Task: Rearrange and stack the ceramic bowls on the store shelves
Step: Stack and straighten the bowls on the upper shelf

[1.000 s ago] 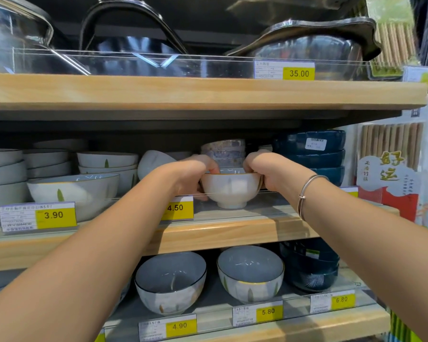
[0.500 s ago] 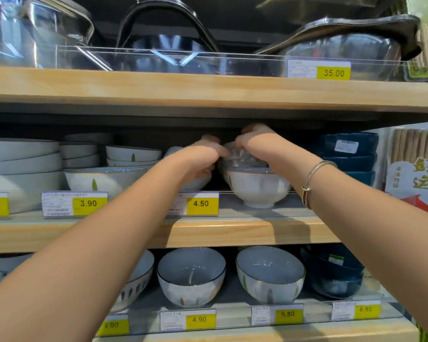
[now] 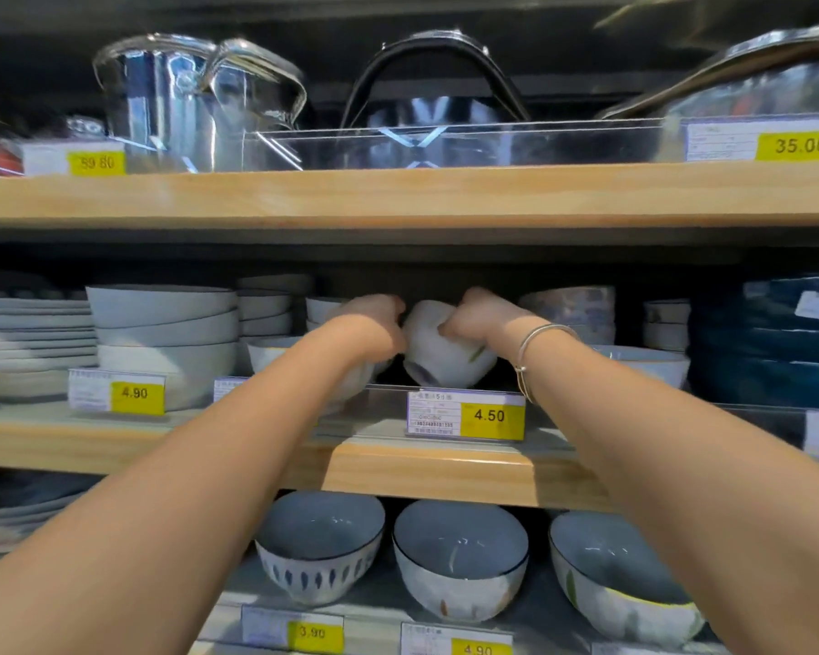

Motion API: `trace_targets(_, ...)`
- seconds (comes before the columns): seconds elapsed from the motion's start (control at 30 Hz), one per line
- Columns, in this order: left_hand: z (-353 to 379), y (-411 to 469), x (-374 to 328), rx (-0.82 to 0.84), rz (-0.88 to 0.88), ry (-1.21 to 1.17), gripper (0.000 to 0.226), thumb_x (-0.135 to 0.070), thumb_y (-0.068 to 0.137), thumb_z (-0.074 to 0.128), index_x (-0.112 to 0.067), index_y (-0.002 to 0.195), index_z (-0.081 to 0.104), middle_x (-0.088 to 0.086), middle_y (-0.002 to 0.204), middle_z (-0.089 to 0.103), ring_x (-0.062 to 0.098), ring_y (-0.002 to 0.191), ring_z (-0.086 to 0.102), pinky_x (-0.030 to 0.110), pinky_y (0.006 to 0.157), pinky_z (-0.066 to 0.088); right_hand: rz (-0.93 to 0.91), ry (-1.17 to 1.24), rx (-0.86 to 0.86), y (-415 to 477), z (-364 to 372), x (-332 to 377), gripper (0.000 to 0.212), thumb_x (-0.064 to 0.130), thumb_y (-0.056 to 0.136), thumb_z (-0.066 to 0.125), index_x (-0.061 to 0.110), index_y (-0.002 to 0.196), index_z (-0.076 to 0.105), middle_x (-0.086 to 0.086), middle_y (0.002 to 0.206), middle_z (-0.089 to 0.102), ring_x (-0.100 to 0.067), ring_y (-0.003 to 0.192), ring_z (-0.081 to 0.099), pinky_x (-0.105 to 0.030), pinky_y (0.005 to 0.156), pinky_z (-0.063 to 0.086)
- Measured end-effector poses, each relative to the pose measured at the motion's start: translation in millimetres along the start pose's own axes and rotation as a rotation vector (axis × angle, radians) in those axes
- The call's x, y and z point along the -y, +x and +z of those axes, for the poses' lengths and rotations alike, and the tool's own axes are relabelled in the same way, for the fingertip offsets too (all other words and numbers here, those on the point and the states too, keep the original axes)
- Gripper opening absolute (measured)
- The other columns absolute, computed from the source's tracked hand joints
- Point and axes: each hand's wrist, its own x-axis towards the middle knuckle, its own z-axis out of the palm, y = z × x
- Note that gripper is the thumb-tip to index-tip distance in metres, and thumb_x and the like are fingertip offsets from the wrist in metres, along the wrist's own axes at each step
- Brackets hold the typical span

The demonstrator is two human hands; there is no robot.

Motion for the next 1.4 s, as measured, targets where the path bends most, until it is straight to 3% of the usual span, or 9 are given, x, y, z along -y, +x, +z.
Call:
trace_targets(0.1,1.2,-1.3,2.4,0.013,0.067,0.012,0.054,-0.022,0.086,0.055,-0.025,0.138,0.043,0.004,0.138,0.054,0.024,0.124,0.052,0.032,0.103,0.043,0.021,-0.046,0.024,2.8,4.7,-0.3,0.056,0.025,0.087,0.062,0.002,0.133,0.041,-0.016,0.13,0.053,-0.029,0.116,0.055,-0.027,0.066,0.045)
trace_targets(0.27,2.6,-0.5,2.4,0.049,0.165,0.042,0.076,-0.026,0.085,0.058,-0.033,0.149,0.019,0.004,0.148,0.043,0.026,0.13,0.047,0.033,0.105,0.041,-0.009,-0.02,0.063,3.3,6.3,-4.1,0.057,0.023,0.084,0.067,0.004,0.133,0.046,-0.015,0.13,0.055,-0.03,0.118,0.054,-0.033,0.094,0.044)
trace_targets(0.4,1.1,-1.9,1.8,0.053,0.146,0.039,0.084,-0.031,0.084,0.062,-0.035,0.15,0.01,0.007,0.148,0.044,0.028,0.127,0.05,0.036,0.101,0.044,-0.135,0.036,0.056,-0.9,-1.9,-11.0,0.018,0.01,0.078,0.071,0.011,0.09,0.058,-0.012,0.1,0.055,-0.024,0.093,0.053,-0.03,0.076,0.042)
trace_targets(0.5,-2.0,-5.9,-0.3,0.031,0.144,0.027,0.082,-0.038,0.083,0.064,-0.032,0.149,0.016,0.007,0.146,0.046,0.028,0.124,0.051,0.039,0.099,0.045,-0.225,-0.027,0.04,-9.8,-14.3,-13.1,0.025,0.007,0.075,0.072,0.006,0.097,0.061,-0.007,0.094,0.054,-0.022,0.086,0.05,-0.027,0.071,0.039)
trace_targets(0.63,-7.8,-17.2,-7.5,-0.021,0.145,0.092,0.054,-0.044,0.083,0.063,-0.025,0.131,0.047,0.005,0.129,0.058,0.027,0.114,0.055,0.032,0.082,0.044,-0.323,-0.202,0.115,-26.5,-30.1,-18.5,0.022,0.01,0.075,0.073,0.018,0.076,0.053,0.0,0.081,0.052,-0.019,0.081,0.048,-0.027,0.059,0.035)
trace_targets(0.77,-15.1,-33.9,-11.8,-0.017,0.139,0.106,0.037,-0.047,0.081,0.064,-0.031,0.113,0.057,-0.001,0.115,0.061,0.02,0.094,0.051,0.029,0.071,0.034,-0.355,-0.23,0.15,-38.6,-35.3,-25.3,0.031,0.01,0.075,0.073,0.025,0.064,0.048,0.008,0.069,0.048,-0.015,0.072,0.047,-0.025,0.055,0.034)
trace_targets(1.03,-16.5,-49.3,-6.4,-0.023,0.258,0.086,0.014,-0.039,0.077,0.07,-0.028,0.085,0.067,-0.006,0.085,0.061,0.013,0.08,0.051,0.023,0.052,0.032,-0.42,-0.289,0.205,-58.6,-36.1,-30.2,0.03,0.012,0.079,0.069,0.024,0.063,0.047,0.007,0.068,0.049,-0.012,0.065,0.046,-0.026,0.054,0.035)
trace_targets(1.23,-22.1,-52.4,2.2,0.102,0.283,-0.127,0.015,-0.023,0.086,0.064,-0.018,0.098,0.072,-0.009,0.083,0.064,0.01,0.084,0.058,0.023,0.077,0.041,-0.477,-0.253,0.254,-60.4,-35.6,-34.6,0.01,0.014,0.085,0.064,0.023,0.088,0.06,0.008,0.078,0.056,-0.012,0.077,0.052,-0.023,0.06,0.04)
trace_targets(1.4,-21.1,-57.4,3.3,0.102,0.279,-0.153,0.027,-0.024,0.093,0.054,-0.016,0.114,0.068,-0.009,0.1,0.061,0.009,0.098,0.055,0.018,0.084,0.034,-0.471,-0.367,0.271,-59.6,-43.0,-36.2,0.028,0.007,0.087,0.056,0.019,0.111,0.064,0.003,0.097,0.057,-0.016,0.091,0.052,-0.027,0.078,0.04)
